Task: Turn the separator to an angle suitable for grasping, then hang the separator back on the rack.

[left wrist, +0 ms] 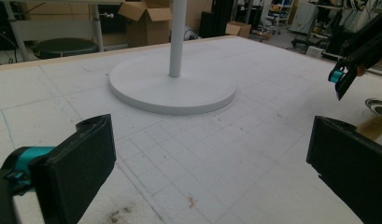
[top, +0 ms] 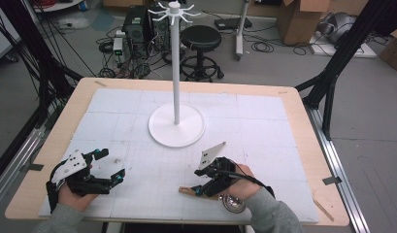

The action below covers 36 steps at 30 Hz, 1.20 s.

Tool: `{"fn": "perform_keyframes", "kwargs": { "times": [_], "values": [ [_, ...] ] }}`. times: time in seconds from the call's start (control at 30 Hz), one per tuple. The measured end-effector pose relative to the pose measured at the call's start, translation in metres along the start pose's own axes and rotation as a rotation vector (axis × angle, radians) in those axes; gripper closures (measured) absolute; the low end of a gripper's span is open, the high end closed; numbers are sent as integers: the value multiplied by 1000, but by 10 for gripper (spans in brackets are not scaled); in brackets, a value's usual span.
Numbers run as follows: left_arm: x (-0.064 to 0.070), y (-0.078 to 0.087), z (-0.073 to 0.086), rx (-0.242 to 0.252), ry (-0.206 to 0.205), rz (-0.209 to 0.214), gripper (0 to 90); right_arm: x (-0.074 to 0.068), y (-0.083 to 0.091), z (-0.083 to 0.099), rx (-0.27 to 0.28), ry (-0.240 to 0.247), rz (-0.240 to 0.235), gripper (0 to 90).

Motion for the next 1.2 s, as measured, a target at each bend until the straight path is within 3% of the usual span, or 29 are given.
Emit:
{"fn": "perform_keyframes", "kwargs": {
  "times": [0.13, 0.2, 0.3, 0.37, 0.53, 0.77, 1.2],
  "values": [
    [0, -3, 0, -1, 3, 6, 18, -3, 6, 0, -23, 35, 6, 261],
    [1, -4, 1, -4, 1, 10, 18, -2, 8, 0, -32, 32, 35, 154],
    [1, -5, 0, -2, 3, 12, 18, 0, 12, 1, -29, 34, 79, 75],
    [1, -6, 0, 0, 8, 10, 18, 1, 14, 4, -39, 16, 84, 3],
    [0, -8, 1, -5, 5, 10, 18, 3, 17, 11, -74, 22, 85, 3],
    [0, -10, 2, -9, 7, 12, 18, 0, 18, 25, -177, 20, 70, 4],
    [1, -15, 3, -19, 2, 17, 18, 0, 13, 40, -261, 22, 78, 7]
  ]
}}
Point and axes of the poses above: each handheld gripper's, and its own axes: y roughly backward along the jaws, z roughly out of its underside, x roughly to its right, the point moved 7 cm from there along -y, roughly forward along the jaws, and after that the axes turned 9 degrees about x, right-handed, at the moved point
